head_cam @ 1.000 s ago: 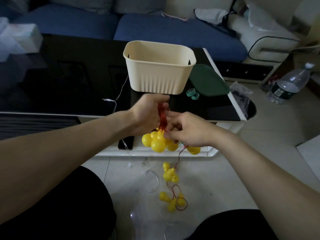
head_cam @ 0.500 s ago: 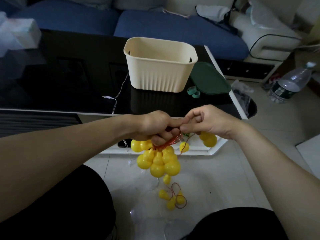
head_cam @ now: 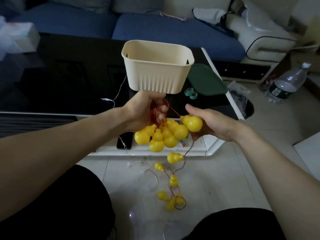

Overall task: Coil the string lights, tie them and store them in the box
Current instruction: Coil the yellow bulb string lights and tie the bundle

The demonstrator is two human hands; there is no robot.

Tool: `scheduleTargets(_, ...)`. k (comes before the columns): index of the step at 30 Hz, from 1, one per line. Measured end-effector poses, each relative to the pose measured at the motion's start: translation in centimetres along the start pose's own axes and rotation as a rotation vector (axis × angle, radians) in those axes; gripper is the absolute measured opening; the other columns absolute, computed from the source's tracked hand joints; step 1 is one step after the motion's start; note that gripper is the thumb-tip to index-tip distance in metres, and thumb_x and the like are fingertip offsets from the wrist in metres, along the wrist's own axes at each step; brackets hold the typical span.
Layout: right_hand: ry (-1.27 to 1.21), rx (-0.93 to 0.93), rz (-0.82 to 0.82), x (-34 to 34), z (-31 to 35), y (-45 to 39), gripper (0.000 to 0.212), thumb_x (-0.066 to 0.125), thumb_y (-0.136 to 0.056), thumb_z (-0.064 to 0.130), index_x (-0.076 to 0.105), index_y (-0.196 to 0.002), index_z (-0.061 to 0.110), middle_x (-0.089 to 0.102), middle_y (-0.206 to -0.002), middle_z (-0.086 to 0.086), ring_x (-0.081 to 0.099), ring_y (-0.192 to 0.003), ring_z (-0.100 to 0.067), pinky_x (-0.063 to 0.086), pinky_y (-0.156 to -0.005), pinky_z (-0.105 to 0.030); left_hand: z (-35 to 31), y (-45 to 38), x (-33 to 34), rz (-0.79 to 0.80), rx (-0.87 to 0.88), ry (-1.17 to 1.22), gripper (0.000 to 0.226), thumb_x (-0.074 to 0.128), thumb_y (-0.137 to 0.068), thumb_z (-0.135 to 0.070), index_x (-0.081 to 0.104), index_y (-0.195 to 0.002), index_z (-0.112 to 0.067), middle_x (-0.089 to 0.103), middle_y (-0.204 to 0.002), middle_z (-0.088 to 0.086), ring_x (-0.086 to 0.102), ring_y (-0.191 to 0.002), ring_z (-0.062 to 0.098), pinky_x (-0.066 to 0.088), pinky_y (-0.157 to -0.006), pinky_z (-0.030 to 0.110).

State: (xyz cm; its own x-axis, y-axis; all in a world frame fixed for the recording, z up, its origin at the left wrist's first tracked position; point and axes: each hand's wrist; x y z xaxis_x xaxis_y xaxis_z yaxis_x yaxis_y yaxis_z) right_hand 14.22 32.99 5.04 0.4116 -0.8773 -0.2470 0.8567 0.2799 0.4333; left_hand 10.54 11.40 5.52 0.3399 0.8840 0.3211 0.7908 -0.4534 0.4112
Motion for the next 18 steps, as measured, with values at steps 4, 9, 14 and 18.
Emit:
scheduleTargets(4, 0.211, -0.054, -0.208, 0.3, 0.1, -0.3, 0.058, 0.059, -0.093, 0.055, 0.074, -0.088, 0.0, 0.067, -0.074, -0.007, 0.063, -0.062, -0.013, 0.049, -0.072, -0.032, 0.3, -0.4, -0.3, -0.08, 0.026, -0.185, 0.036, 0.052, -0.097, -0.014, 0.042, -0.062, -0.014, 0.038, -0.046, -0.003, 0.023, -0.034, 0.009, 0.018, -0.038, 0.02)
scheduleTargets(9, 0.437, -0.09, -0.318, 0.5, 0.4, -0.2, 0.039, 0.083, -0.073, 0.05, 0.07, -0.074, 0.013, 0.058, -0.051, 0.015, 0.051, -0.049, 0.003, 0.039, -0.056, -0.022, 0.5, -0.1, -0.2, -0.146, 0.058, -0.399, 0.044, 0.057, -0.093, -0.017, 0.038, -0.053, -0.018, 0.03, -0.043, -0.002, 0.018, -0.037, 0.013, 0.013, -0.041, 0.024)
scheduleTargets(14, 0.542, -0.089, -0.387, 0.6, 0.4, -0.2, 0.045, 0.083, -0.071, 0.056, 0.062, -0.062, 0.017, 0.053, -0.046, 0.012, 0.049, -0.042, 0.001, 0.038, -0.053, -0.024, 0.4, -0.1, -0.6, -0.138, -0.069, -0.352, 0.039, 0.057, -0.092, -0.024, 0.043, -0.056, -0.017, 0.043, -0.048, 0.002, 0.023, -0.032, 0.013, 0.019, -0.034, 0.017)
scheduleTargets(18, 0.62, -0.106, -0.344, 2.0, 1.2, 0.0, 0.047, 0.073, -0.082, 0.056, 0.06, -0.062, 0.015, 0.048, -0.048, 0.008, 0.043, -0.041, -0.003, 0.036, -0.051, -0.027, 0.4, -0.4, -0.4, -0.12, -0.113, -0.102, 0.031, 0.044, -0.103, -0.028, 0.057, -0.078, -0.013, 0.055, -0.051, -0.004, 0.038, -0.035, 0.008, 0.028, -0.036, 0.017)
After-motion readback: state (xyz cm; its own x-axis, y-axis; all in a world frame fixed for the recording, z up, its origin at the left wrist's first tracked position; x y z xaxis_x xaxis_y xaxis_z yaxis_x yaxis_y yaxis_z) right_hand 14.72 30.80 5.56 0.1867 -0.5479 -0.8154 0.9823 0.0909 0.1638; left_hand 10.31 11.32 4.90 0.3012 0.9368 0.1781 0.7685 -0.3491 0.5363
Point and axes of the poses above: each hand's wrist, its own y-axis away from the middle knuckle, its own x-axis out of the palm, z = x × y
